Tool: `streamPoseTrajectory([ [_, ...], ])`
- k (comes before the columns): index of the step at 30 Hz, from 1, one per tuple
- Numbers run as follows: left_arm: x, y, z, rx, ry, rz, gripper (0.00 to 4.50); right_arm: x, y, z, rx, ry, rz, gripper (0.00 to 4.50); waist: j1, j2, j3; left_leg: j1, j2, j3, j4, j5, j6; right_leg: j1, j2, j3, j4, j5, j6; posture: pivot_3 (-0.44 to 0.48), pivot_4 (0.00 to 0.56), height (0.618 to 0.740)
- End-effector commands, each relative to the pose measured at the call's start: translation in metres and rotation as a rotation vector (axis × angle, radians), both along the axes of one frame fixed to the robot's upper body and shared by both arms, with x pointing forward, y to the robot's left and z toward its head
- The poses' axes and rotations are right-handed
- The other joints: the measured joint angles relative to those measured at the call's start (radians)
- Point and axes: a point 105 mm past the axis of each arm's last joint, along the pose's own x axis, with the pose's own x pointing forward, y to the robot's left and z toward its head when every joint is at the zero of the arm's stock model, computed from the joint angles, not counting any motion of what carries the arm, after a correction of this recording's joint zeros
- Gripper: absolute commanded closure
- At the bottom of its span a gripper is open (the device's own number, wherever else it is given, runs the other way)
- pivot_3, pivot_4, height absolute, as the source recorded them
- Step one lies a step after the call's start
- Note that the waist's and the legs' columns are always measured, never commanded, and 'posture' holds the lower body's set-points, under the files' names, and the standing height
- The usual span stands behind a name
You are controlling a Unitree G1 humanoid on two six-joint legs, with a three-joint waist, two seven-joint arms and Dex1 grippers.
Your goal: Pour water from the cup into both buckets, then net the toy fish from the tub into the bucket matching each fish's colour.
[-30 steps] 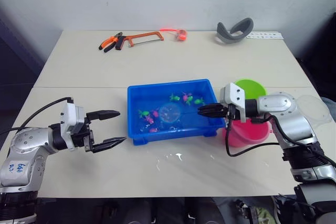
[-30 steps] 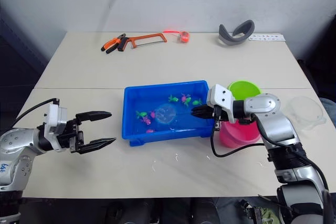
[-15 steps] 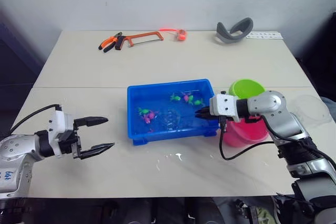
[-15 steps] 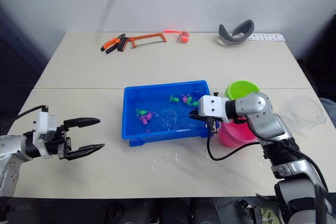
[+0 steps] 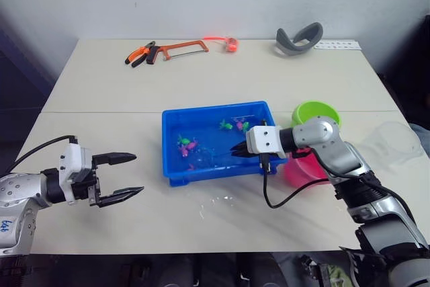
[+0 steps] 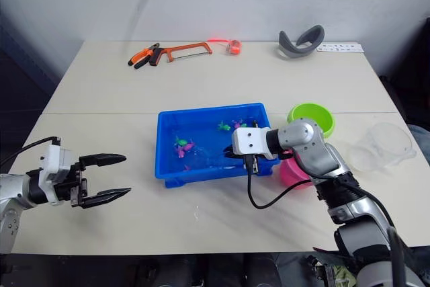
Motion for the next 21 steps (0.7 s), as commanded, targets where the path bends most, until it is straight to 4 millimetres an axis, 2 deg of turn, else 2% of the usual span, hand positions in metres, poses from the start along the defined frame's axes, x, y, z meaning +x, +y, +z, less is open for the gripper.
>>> streamPoseTrajectory([
  [1,0.0,-0.003,0.01,0.002,-0.033,-0.023,0.08,-0.002,0.007,0.01,0.05,0.016,0.019,4.5,0.0,0.0,0.0,0.0,0.0,0.0,0.0,0.0,0.0,0.0,0.0,0.0,0.0,0.0,0.0,0.0,0.15,0.74],
  [10,0.0,-0.004,0.01,0.002,-0.039,-0.021,0.08,-0.004,0.011,0.007,0.106,0.117,0.006,4.5,-0.01,0.0,0.0,0.0,0.0,0.0,0.0,0.0,0.0,0.0,0.0,0.0,0.0,0.0,0.0,0.0,0.15,0.74],
  [21,0.002,-0.005,0.01,-0.003,-0.046,-0.015,0.08,-0.002,0.007,0.02,0.189,0.176,-0.016,4.5,-0.013,0.0,0.0,0.0,0.0,0.0,0.0,0.0,0.0,0.0,0.0,0.0,0.0,0.0,0.0,0.0,0.15,0.74],
])
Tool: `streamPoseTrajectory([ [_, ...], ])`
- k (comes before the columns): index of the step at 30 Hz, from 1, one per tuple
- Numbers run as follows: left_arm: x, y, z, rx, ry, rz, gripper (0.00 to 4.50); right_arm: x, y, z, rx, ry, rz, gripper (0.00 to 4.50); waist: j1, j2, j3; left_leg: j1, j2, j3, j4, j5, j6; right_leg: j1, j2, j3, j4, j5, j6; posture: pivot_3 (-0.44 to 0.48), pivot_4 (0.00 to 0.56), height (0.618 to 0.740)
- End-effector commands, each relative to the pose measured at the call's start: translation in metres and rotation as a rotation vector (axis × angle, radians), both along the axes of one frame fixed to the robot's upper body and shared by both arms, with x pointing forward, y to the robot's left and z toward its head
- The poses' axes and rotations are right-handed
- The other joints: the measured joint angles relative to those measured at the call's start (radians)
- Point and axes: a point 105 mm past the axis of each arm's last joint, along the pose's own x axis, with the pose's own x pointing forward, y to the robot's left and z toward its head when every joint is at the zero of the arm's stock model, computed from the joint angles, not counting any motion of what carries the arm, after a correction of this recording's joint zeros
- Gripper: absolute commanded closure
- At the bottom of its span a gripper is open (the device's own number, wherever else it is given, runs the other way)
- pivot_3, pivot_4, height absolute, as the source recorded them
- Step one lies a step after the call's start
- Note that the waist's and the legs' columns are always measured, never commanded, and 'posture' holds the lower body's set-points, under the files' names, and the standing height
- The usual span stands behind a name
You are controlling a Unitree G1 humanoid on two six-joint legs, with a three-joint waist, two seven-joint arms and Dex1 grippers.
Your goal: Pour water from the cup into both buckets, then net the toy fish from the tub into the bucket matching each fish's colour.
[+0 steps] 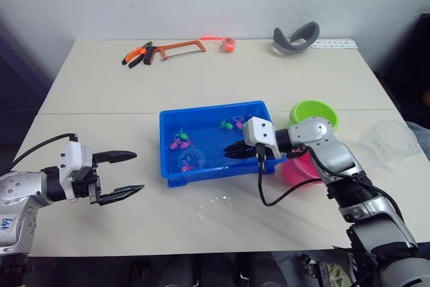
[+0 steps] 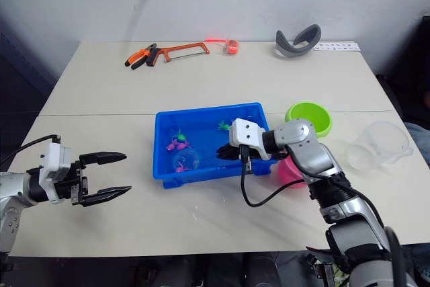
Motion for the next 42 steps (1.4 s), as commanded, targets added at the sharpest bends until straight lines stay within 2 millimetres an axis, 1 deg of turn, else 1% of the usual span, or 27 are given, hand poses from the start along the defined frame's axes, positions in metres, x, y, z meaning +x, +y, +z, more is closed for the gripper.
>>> streamPoseTrajectory([
  [1,0.0,-0.004,0.007,-0.002,-0.037,-0.016,0.08,0.0,0.0,0.019,0.057,-0.028,0.015,4.5,0.0,0.0,0.0,0.0,0.0,0.0,0.0,0.0,0.0,0.0,0.0,0.0,0.0,0.0,0.0,0.0,0.15,0.74],
  [7,0.002,-0.009,0.012,-0.038,-0.051,-0.02,0.08,0.0,-0.008,0.029,0.104,-0.045,0.007,4.5,0.0,0.0,0.0,0.0,0.0,0.0,0.0,0.0,0.0,0.0,0.0,0.0,0.0,0.0,0.0,0.0,0.15,0.74],
  [11,0.003,-0.022,0.024,-0.094,-0.043,-0.059,0.08,-0.007,-0.025,0.042,0.158,-0.033,-0.021,4.5,0.003,0.0,0.0,0.0,0.0,-0.001,0.0,0.0,0.0,0.0,0.0,0.0,0.0,0.0,0.0,0.0,0.15,0.74],
  [15,0.004,-0.041,0.035,-0.136,-0.033,-0.125,0.08,-0.017,-0.045,0.049,0.181,-0.006,-0.076,4.5,0.008,0.0,0.0,0.0,0.0,-0.001,0.0,0.0,0.0,0.0,-0.001,0.0,0.0,0.0,0.0,0.0,0.15,0.74],
  [20,0.008,-0.068,0.045,-0.189,-0.042,-0.213,0.08,-0.036,-0.073,0.062,0.218,-0.007,-0.174,4.5,0.015,0.0,0.0,0.0,0.0,0.0,0.0,0.0,0.0,0.0,0.0,0.0,0.0,0.0,0.0,0.0,0.15,0.74],
  [23,0.009,-0.08,0.051,-0.233,-0.051,-0.241,0.08,-0.054,-0.093,0.071,0.213,-0.06,-0.247,4.5,0.026,0.0,0.0,0.0,0.0,0.0,0.0,0.0,0.0,0.0,0.0,0.0,0.0,0.0,0.0,0.0,0.15,0.74],
  [27,0.009,-0.096,0.05,-0.275,-0.04,-0.282,0.08,-0.075,-0.117,0.082,0.251,-0.098,-0.4,4.5,0.039,0.0,0.0,0.0,0.0,0.0,0.0,0.0,0.0,0.001,0.0,0.0,-0.001,0.0,0.0,0.0,0.15,0.74],
  [34,0.021,-0.13,0.047,-0.344,-0.032,-0.368,0.08,-0.116,-0.169,0.073,0.224,-0.158,-0.675,4.5,0.067,0.0,0.0,0.002,-0.001,0.0,0.0,0.0,0.001,0.004,0.002,0.001,-0.001,0.0,0.001,0.0,0.15,0.74],
  [38,0.024,-0.144,0.044,-0.348,-0.024,-0.433,0.08,-0.135,-0.2,0.059,0.165,-0.249,-0.819,4.5,0.066,0.0,0.0,0.003,-0.002,0.001,0.0,0.0,0.001,0.005,0.006,0.001,-0.001,0.0,0.001,0.0,0.15,0.74],
  [40,0.025,-0.148,0.041,-0.336,-0.02,-0.461,0.08,-0.143,-0.211,0.051,0.123,-0.3,-0.856,4.5,0.063,0.0,0.0,0.004,-0.001,0.002,0.0,0.0,0.001,0.005,0.007,0.003,-0.001,0.0,0.001,0.0,0.15,0.74],
  [42,0.026,-0.15,0.039,-0.326,-0.02,-0.479,0.08,-0.148,-0.216,0.045,0.084,-0.331,-0.862,4.5,0.056,0.0,0.0,0.005,-0.001,0.002,0.0,0.0,0.001,0.005,0.008,0.003,-0.001,0.0,0.001,0.0,0.15,0.74],
])
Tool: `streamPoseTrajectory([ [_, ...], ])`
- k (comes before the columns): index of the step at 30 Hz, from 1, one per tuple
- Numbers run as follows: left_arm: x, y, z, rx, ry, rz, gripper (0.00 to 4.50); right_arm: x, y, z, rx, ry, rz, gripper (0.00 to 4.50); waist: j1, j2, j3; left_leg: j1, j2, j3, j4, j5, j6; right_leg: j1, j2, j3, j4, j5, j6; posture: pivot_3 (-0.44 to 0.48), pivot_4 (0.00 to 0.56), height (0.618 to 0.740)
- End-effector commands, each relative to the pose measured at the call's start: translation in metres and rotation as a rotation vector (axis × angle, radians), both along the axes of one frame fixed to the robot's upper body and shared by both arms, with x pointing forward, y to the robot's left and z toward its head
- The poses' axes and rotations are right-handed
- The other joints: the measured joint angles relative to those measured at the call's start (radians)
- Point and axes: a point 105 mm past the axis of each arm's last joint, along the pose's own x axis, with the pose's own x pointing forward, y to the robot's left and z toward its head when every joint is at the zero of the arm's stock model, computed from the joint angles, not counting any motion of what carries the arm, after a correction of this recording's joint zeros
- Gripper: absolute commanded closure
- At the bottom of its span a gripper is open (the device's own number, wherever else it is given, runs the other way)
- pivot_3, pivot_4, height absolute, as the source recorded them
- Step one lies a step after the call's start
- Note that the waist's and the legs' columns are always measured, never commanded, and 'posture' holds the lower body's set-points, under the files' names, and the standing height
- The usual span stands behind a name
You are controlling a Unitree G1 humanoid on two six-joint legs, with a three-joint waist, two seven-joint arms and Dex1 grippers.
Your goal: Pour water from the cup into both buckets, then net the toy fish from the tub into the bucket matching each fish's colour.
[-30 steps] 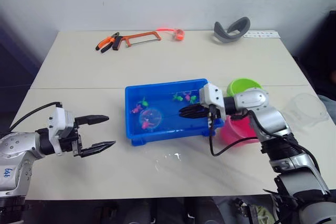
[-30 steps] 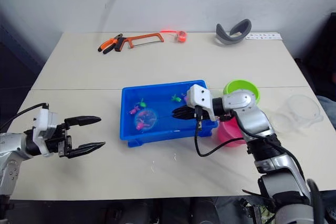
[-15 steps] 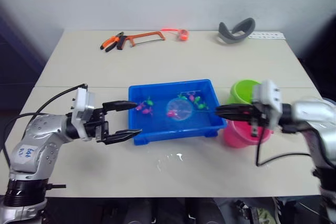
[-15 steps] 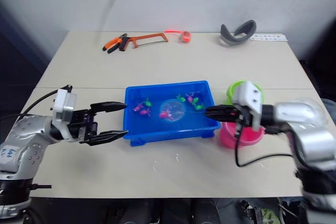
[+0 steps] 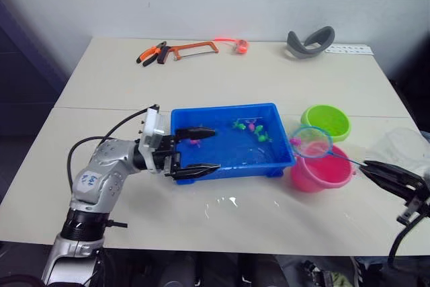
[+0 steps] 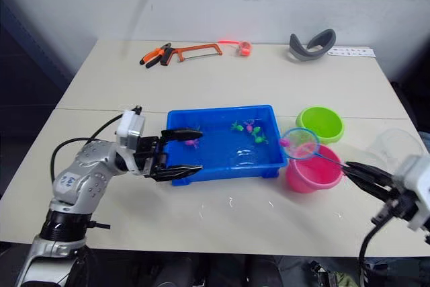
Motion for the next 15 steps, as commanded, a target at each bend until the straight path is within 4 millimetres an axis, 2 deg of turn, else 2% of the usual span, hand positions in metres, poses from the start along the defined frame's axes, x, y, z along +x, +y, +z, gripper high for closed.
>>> streamPoseTrajectory([
  [1,0.0,-0.004,0.002,0.01,-0.037,-0.037,0.08,-0.009,-0.01,0.003,-0.123,-0.09,-0.031,4.5,-0.006,0.0,0.0,0.001,0.0,0.0,0.0,0.0,0.0,0.001,0.0,0.0,0.0,0.0,0.0,0.0,0.15,0.74],
  [6,0.007,-0.006,0.001,0.01,-0.045,-0.049,0.08,-0.014,-0.032,-0.001,-0.352,-0.184,-0.087,4.5,-0.007,0.0,0.0,0.013,0.001,0.0,-0.003,-0.002,-0.001,0.012,0.002,0.002,-0.008,0.0,0.0,0.0,0.15,0.74],
  [11,0.008,-0.009,-0.001,0.005,-0.047,-0.054,0.08,-0.017,-0.038,-0.001,-0.578,-0.287,-0.055,4.5,-0.006,0.0,0.0,0.013,0.003,0.0,-0.003,-0.003,-0.002,0.012,0.004,0.003,-0.009,0.0,0.0,0.0,0.15,0.74],
  [13,0.008,-0.01,-0.003,0.009,-0.05,-0.058,0.08,-0.017,-0.038,-0.005,-0.772,-0.303,0.009,4.5,-0.007,0.0,0.0,0.013,0.003,0.0,-0.003,-0.003,-0.002,0.012,0.004,0.003,-0.01,0.0,0.0,0.0,0.15,0.74],
  [15,0.01,-0.009,-0.004,0.02,-0.057,-0.061,0.08,-0.013,-0.039,0.002,-0.938,-0.378,0.037,4.5,-0.007,0.001,0.0,0.013,0.003,0.001,-0.003,-0.003,-0.002,0.012,0.004,0.003,-0.01,0.0,0.0,0.0,0.15,0.74],
])
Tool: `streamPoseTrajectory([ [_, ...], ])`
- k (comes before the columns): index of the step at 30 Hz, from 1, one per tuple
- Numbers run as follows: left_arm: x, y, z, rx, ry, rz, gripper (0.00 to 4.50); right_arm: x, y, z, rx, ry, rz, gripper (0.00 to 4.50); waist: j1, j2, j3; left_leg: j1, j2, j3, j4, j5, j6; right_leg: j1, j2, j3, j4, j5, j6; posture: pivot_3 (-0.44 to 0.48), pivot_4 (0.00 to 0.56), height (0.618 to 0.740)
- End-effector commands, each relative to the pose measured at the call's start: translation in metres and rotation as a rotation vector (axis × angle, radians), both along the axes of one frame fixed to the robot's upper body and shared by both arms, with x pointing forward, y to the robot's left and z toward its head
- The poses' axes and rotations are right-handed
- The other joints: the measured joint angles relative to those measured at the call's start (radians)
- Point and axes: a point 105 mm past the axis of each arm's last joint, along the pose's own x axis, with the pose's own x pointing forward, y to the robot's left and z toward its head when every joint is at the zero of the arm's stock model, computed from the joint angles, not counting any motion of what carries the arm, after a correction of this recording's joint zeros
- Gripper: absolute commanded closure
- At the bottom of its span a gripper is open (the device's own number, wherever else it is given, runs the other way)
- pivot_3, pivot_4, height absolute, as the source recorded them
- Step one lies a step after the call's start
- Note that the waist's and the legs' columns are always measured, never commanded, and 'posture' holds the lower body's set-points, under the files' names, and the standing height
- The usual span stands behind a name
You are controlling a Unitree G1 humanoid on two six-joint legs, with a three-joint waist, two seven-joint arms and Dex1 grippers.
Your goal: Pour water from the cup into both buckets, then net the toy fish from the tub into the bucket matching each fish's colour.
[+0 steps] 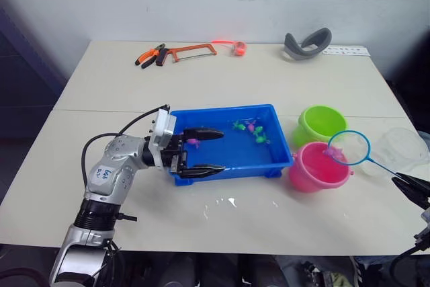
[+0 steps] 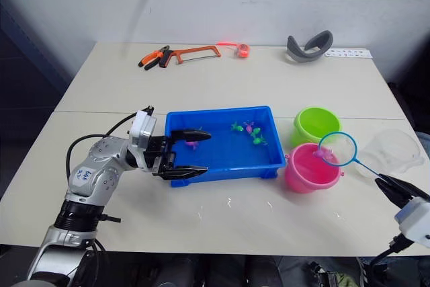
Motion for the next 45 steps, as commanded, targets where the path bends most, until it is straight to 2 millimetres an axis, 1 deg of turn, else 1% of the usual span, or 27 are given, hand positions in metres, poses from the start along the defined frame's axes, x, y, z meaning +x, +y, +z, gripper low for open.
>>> streamPoseTrajectory([
  [1,0.003,-0.001,0.002,0.018,-0.041,-0.015,0.08,0.001,-0.002,0.017,-0.351,-0.124,0.055,4.5,0.0,0.0,0.0,0.0,0.0,0.0,0.0,0.0,0.0,0.0,0.0,0.0,0.0,0.0,0.0,0.0,0.15,0.74],
  [3,0.006,-0.001,0.002,0.018,-0.046,-0.013,0.08,0.003,-0.002,0.02,-0.387,-0.147,0.066,4.5,-0.001,0.0,0.0,0.0,0.0,0.0,0.0,0.0,0.0,0.0,0.0,0.001,0.0,0.0,0.0,0.0,0.15,0.74],
  [6,0.008,-0.001,0.003,0.015,-0.056,-0.013,0.08,0.004,-0.009,0.023,-0.412,-0.158,0.05,4.5,0.001,0.0,0.0,0.001,0.001,0.0,0.0,0.0,0.0,0.0,0.001,0.001,0.0,0.0,0.0,0.0,0.15,0.74],
  [7,0.01,-0.001,0.003,0.013,-0.059,-0.01,0.08,0.004,-0.01,0.026,-0.406,-0.17,0.045,4.5,0.002,0.0,0.0,0.0,0.001,0.0,0.0,0.0,0.0,0.0,0.001,0.001,0.0,0.0,0.0,0.0,0.15,0.74],
  [9,0.013,0.004,0.004,0.008,-0.064,0.009,0.08,0.008,-0.006,0.036,-0.321,-0.204,0.044,4.5,0.0,0.0,0.0,0.0,0.0,0.0,0.0,0.0,0.0,0.0,0.001,0.001,-0.001,0.0,0.0,0.0,0.15,0.74],
  [11,0.018,0.016,0.007,-0.011,-0.056,0.06,0.08,0.015,0.009,0.044,-0.079,-0.203,0.061,4.5,-0.001,0.0,0.0,0.0,0.001,0.0,0.0,0.0,0.0,0.0,0.001,0.001,-0.001,0.0,0.0,0.0,0.15,0.74],
  [12,0.019,0.02,0.008,-0.018,-0.051,0.079,0.08,0.017,0.016,0.046,0.013,-0.195,0.073,4.5,-0.002,0.0,0.0,0.0,0.002,0.0,0.0,0.0,0.0,0.0,0.0,0.001,-0.001,0.0,0.0,0.0,0.15,0.74],
  [13,0.023,0.029,0.008,-0.027,-0.045,0.119,0.08,0.021,0.027,0.049,0.144,-0.17,0.096,4.5,-0.004,0.0,0.0,0.0,0.003,-0.001,0.0,0.0,-0.001,0.0,-0.002,0.001,-0.001,0.0,-0.001,0.0,0.15,0.74],
  [15,0.028,0.053,0.008,-0.035,-0.027,0.218,0.08,0.027,0.051,0.05,0.423,-0.049,0.147,4.5,-0.008,0.0,0.0,0.001,0.004,-0.001,0.001,0.0,-0.001,0.0,-0.002,0.001,0.0,-0.001,-0.002,0.0,0.15,0.74],
  [16,0.03,0.061,0.009,-0.041,-0.022,0.25,0.08,0.029,0.06,0.048,0.505,0.006,0.162,4.5,-0.014,0.001,0.0,0.001,0.005,-0.001,0.001,0.0,-0.002,0.0,-0.002,0.001,0.0,-0.001,-0.002,0.0,0.15,0.74],
  [17,0.03,0.064,0.009,-0.044,-0.02,0.266,0.08,0.029,0.064,0.049,0.548,0.039,0.164,4.5,-0.015,0.002,0.001,0.001,0.006,-0.001,0.0,0.0,-0.002,0.0,-0.002,0.001,0.001,-0.001,-0.004,0.0,0.15,0.74],
  [19,0.029,0.09,0.006,-0.021,-0.011,0.35,0.08,0.039,0.088,0.046,0.671,0.185,0.193,4.5,-0.012,0.002,0.001,0.0,0.006,-0.004,0.0,-0.001,-0.003,0.0,-0.002,-0.001,0.001,-0.002,-0.004,0.0,0.15,0.74],
  [20,0.027,0.1,0.004,-0.004,-0.009,0.381,0.08,0.044,0.099,0.044,0.703,0.254,0.205,4.5,-0.018,0.002,0.001,0.0,0.006,-0.004,0.001,-0.001,-0.002,0.0,-0.003,-0.001,0.001,-0.002,-0.004,0.0,0.15,0.74],
  [22,0.023,0.11,0.001,0.019,-0.006,0.414,0.08,0.053,0.111,0.041,0.765,0.358,0.193,4.5,-0.019,0.001,0.001,0.0,0.006,-0.003,0.001,-0.001,-0.001,0.0,-0.006,-0.003,0.001,-0.002,-0.004,0.0,0.15,0.74],
  [24,0.019,0.112,0.0,0.037,-0.013,0.432,0.08,0.064,0.124,0.035,0.831,0.478,0.175,4.5,-0.014,0.002,0.001,0.0,0.005,-0.004,0.001,-0.002,-0.001,0.0,-0.008,-0.004,0.0,-0.002,-0.004,0.0,0.15,0.74],
  [26,0.015,0.11,-0.001,0.048,-0.02,0.433,0.08,0.075,0.137,0.032,0.86,0.554,0.182,4.5,-0.01,0.001,0.001,-0.001,0.003,-0.005,0.001,-0.003,0.0,0.0,-0.01,-0.005,0.0,-0.002,-0.004,0.0,0.15,0.74],
  [29,0.011,0.105,-0.002,0.051,-0.031,0.438,0.08,0.095,0.143,0.018,0.893,0.629,0.086,4.5,0.0,0.001,0.001,-0.004,0.001,-0.007,0.001,-0.003,0.001,-0.001,-0.012,-0.005,-0.002,-0.002,-0.004,0.0,0.15,0.74],
  [31,0.009,0.102,-0.001,0.049,-0.036,0.443,0.08,0.104,0.15,0.012,0.889,0.66,0.061,4.5,0.0,0.001,0.001,-0.005,0.001,-0.008,0.001,-0.003,0.001,-0.002,-0.012,-0.005,-0.004,-0.002,-0.004,0.0,0.15,0.74],
  [34,0.004,0.098,-0.001,0.049,-0.04,0.445,0.08,0.117,0.159,0.008,0.879,0.675,0.032,4.5,-0.005,0.001,0.002,-0.007,0.0,-0.007,0.001,-0.003,0.002,-0.002,-0.011,-0.007,-0.002,-0.001,-0.003,0.0,0.15,0.74],
  [36,0.002,0.096,-0.001,0.048,-0.041,0.448,0.08,0.122,0.161,0.007,0.848,0.678,0.02,4.5,-0.006,0.002,0.002,-0.007,0.0,-0.007,0.001,-0.003,0.002,-0.002,-0.011,-0.008,-0.001,-0.001,-0.003,0.0,0.15,0.74],
  [39,-0.001,0.095,-0.001,0.046,-0.039,0.456,0.08,0.127,0.16,0.008,0.745,0.636,0.031,4.5,-0.006,0.002,0.002,-0.007,0.0,-0.007,0.001,-0.003,0.002,-0.002,-0.01,-0.009,-0.001,-0.001,-0.003,0.0,0.15,0.74],
  [45,-0.003,0.095,-0.003,0.041,-0.032,0.465,0.08,0.137,0.157,0.016,0.746,0.588,0.061,4.5,-0.003,0.002,0.002,-0.008,0.0,-0.006,0.001,-0.003,0.002,-0.002,-0.01,-0.009,-0.001,-0.001,-0.002,0.0,0.15,0.74],
])
